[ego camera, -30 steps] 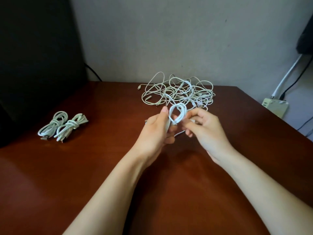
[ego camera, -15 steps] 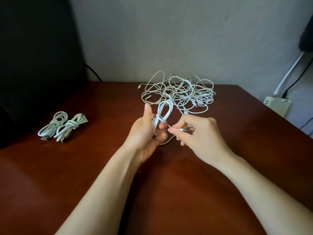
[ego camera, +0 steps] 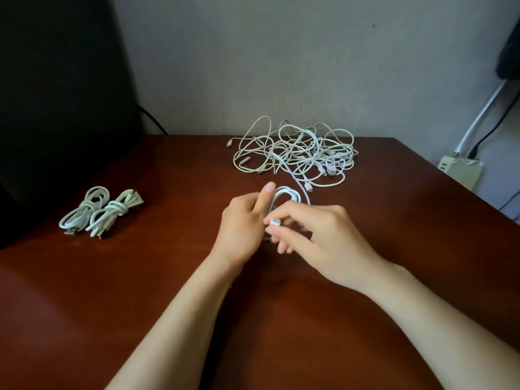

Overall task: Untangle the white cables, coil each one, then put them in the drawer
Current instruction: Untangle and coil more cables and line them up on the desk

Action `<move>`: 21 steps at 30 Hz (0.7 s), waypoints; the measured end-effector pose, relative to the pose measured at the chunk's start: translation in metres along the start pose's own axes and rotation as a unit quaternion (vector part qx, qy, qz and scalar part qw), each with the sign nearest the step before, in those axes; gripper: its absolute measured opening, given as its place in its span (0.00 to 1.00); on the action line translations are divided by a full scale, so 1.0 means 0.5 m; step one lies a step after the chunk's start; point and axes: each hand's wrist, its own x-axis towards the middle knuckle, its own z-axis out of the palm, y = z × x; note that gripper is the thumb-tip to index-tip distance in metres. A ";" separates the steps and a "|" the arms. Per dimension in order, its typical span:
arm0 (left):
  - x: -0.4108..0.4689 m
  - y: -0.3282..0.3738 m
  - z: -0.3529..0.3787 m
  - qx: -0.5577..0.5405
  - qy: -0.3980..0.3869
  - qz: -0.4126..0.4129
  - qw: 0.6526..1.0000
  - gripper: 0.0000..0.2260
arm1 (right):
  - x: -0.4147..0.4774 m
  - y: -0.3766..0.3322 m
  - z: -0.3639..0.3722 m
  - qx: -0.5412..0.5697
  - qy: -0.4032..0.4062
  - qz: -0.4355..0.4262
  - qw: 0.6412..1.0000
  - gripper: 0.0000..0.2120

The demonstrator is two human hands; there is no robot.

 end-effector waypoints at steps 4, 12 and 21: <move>-0.005 0.016 0.005 0.077 -0.003 0.049 0.996 0.28 | 0.007 0.000 -0.016 -0.014 0.092 0.009 0.996 0.05; -0.022 0.037 0.016 0.147 -0.022 0.083 0.985 0.19 | 0.015 0.003 -0.023 -0.001 0.133 0.079 0.988 0.05; -0.029 0.044 0.019 0.144 -0.145 0.104 0.973 0.15 | 0.022 0.015 -0.030 0.048 0.177 0.220 0.958 0.11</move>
